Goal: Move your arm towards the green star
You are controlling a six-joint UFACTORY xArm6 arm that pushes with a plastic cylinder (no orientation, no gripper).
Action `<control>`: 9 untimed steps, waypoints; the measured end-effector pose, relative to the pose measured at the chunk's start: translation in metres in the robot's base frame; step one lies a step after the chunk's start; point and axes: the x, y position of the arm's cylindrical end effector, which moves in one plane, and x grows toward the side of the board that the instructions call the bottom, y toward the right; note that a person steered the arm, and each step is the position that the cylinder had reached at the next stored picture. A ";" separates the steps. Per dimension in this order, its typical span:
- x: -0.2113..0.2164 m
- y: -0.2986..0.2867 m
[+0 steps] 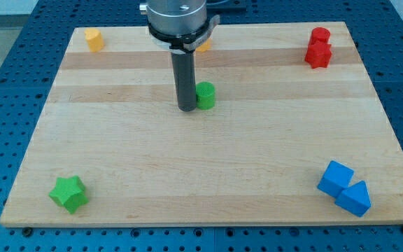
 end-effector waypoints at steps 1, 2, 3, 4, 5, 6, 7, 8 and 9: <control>0.000 -0.001; -0.002 0.008; -0.031 0.063; -0.032 0.064; -0.029 0.053; 0.003 0.032; 0.039 0.027; 0.068 0.025; 0.068 0.025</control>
